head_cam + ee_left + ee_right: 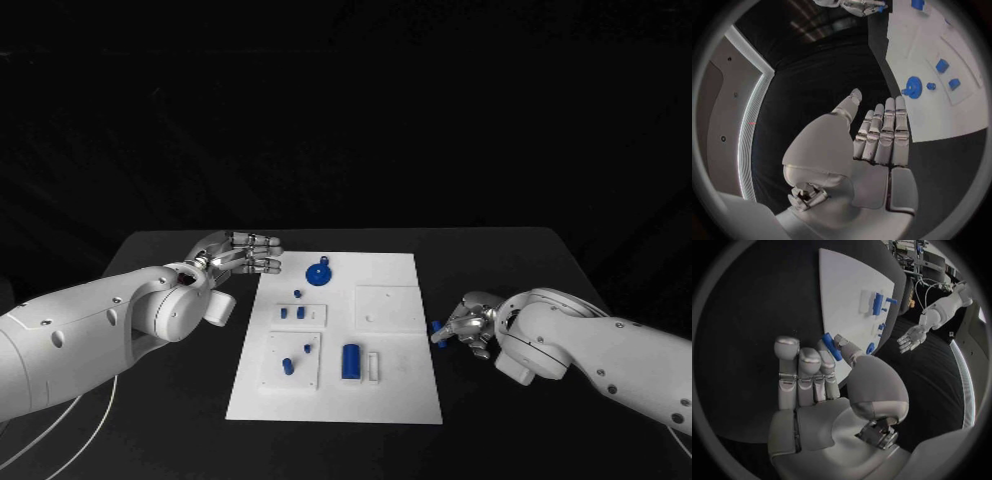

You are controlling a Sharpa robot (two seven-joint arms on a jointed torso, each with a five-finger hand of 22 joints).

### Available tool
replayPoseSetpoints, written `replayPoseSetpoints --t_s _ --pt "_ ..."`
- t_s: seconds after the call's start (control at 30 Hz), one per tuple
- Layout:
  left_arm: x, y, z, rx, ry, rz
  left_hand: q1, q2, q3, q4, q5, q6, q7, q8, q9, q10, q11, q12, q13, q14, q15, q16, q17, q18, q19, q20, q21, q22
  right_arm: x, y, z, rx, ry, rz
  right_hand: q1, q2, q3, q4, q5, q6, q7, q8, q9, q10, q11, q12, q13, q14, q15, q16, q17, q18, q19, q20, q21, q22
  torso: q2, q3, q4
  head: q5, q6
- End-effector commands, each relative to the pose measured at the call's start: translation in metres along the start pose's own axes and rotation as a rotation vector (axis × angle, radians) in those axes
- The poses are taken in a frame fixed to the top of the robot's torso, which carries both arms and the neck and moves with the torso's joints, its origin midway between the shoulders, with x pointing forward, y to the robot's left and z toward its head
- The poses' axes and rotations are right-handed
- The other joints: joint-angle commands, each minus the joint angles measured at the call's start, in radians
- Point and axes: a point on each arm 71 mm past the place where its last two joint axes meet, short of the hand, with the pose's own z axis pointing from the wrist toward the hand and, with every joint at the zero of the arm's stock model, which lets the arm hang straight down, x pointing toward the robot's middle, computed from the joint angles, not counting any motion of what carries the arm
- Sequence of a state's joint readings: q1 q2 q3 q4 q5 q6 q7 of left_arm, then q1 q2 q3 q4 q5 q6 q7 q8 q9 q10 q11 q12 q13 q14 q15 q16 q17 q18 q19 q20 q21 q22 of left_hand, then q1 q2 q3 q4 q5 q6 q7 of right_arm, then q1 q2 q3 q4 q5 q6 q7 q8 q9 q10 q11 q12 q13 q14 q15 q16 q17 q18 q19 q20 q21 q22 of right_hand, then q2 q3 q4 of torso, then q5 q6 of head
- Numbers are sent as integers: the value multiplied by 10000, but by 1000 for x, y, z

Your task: Assemble the parts on the task board

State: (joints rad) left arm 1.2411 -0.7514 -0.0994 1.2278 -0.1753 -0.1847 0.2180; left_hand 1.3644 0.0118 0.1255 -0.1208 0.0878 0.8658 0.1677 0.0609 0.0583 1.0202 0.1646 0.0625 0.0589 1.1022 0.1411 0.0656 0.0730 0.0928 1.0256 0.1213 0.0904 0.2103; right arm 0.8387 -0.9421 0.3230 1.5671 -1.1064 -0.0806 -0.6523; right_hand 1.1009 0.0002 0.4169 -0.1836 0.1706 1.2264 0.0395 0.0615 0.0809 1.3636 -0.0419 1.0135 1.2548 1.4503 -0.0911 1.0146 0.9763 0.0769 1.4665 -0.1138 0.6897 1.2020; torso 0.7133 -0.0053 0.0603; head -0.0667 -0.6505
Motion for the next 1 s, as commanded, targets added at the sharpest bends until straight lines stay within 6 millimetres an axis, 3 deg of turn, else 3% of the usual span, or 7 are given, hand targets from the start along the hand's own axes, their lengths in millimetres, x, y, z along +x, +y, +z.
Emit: replayPoseSetpoints --t_s 0.03,0.23,0.4,0.63,1.0 --pt "3 -1 0 63 170 -68 -58 31 -13 53 -37 -54 2 -9 -9 -69 -22 28 -1 -70 15 -21 16 -54 38 22 64 -11 -1 6 -3 -303 25 500 -73 2 -84 20 41 64 12 24 27 31 -17 51 9 1 -44 4 -16 -91 490 -34 61 16 12 10 18 -10 -4" --pt "3 -1 0 61 162 -66 -58 31 -13 53 -37 -54 2 -9 -9 -69 -22 28 -1 -70 15 -21 16 -54 38 22 64 -11 2 15 -9 -525 250 560 -75 2 -154 23 69 84 3 24 11 31 -23 43 6 -2 -49 -4 -30 -97 490 -41 53 20 13 10 22 7 -22" --pt "5 -1 0 73 217 -79 -20 46 -39 67 -25 -20 11 7 -4 -77 -19 29 -1 -74 15 -21 17 -52 41 23 68 -59 10 24 -11 -618 677 572 -50 33 -320 44 64 98 -7 24 -8 31 -21 39 6 -2 -43 10 -26 -111 487 -36 56 42 13 -12 30 27 -61" --pt "7 -2 1 98 246 -86 -20 46 -39 67 -25 -20 11 7 -4 -77 -19 29 -1 -74 15 -21 17 -52 41 23 68 -59 25 34 -10 -725 1097 488 -38 77 -401 51 105 102 -10 23 -15 38 -23 57 18 3 -42 34 -8 -116 492 -36 75 68 10 4 22 123 -129" --pt "12 -3 1 139 381 -118 -19 53 -37 58 -26 126 40 15 1 -69 -20 29 0 -69 12 -20 16 -52 43 20 74 -81 57 47 -5 -832 1543 -11 -75 100 -511 86 99 113 -15 23 -19 22 -26 33 10 -5 -36 26 -13 -130 485 -29 83 91 15 16 14 104 -144"
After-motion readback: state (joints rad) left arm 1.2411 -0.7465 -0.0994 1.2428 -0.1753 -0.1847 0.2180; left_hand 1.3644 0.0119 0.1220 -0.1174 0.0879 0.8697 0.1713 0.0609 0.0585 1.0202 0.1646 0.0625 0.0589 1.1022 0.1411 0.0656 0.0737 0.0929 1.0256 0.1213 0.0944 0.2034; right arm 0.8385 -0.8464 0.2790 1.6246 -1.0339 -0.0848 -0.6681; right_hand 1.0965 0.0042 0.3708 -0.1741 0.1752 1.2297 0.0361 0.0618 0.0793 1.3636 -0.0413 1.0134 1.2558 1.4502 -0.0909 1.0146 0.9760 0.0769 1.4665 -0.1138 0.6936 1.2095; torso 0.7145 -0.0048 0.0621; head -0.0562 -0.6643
